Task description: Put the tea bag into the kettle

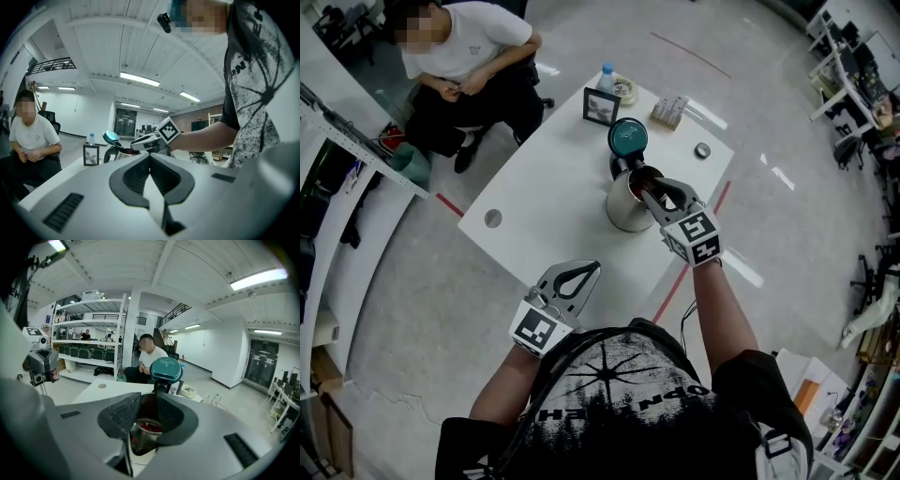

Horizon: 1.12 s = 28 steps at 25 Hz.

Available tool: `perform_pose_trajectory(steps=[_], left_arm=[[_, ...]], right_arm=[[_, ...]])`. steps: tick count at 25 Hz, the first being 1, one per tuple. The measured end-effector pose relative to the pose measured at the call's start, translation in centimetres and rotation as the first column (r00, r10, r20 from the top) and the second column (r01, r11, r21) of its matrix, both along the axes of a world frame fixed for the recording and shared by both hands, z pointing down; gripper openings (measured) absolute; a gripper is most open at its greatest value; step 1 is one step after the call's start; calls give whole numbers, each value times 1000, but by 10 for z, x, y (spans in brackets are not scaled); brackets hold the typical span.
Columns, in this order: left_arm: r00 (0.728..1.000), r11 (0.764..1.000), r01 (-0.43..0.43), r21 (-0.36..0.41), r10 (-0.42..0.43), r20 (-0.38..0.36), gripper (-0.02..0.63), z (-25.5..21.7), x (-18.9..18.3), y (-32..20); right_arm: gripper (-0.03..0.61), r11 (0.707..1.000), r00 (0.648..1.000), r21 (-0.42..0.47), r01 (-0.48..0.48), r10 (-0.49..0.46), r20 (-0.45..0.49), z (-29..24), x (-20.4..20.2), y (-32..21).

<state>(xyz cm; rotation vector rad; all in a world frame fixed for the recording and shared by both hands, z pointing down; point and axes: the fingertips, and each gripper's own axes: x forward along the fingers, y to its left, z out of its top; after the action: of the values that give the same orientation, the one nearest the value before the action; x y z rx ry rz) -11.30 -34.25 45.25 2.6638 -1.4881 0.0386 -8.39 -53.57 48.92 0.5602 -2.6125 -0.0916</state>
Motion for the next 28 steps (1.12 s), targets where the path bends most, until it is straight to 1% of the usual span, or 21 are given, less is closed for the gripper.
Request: perform_pose_trajectory(steps=[4, 8, 12, 16, 19, 22, 25, 28], left_arm=[[999, 999, -33, 14, 33, -4, 8, -3, -4, 4], [993, 993, -116, 30, 117, -5, 8, -7, -4, 7], [982, 981, -191, 42, 191, -6, 8, -11, -4, 11], [965, 964, -261, 47, 261, -5, 8, -15, -6, 14], [948, 947, -317, 45, 317, 14, 8, -16, -5, 18], [927, 925, -374, 61, 374, 9, 8, -20, 0, 28], [914, 912, -405, 57, 406, 3, 8, -20, 4, 35], [900, 898, -437, 56, 436, 18, 8, -17, 8, 42]], right_arm=[[97, 999, 1000, 44, -11, 10, 17, -13, 2, 21], [95, 993, 996, 83, -80, 76, 50, -28, 14, 49], [95, 989, 985, 62, -135, 127, 121, -42, 25, 80], [89, 977, 971, 93, -191, 174, 163, -57, 36, 111], [46, 962, 958, 123, -246, 221, 184, -58, 47, 130], [26, 949, 942, 116, -294, 266, 206, -53, 55, 150], [12, 937, 925, 112, -332, 301, 232, -49, 64, 172], [12, 926, 913, 122, -358, 319, 255, -49, 72, 193]])
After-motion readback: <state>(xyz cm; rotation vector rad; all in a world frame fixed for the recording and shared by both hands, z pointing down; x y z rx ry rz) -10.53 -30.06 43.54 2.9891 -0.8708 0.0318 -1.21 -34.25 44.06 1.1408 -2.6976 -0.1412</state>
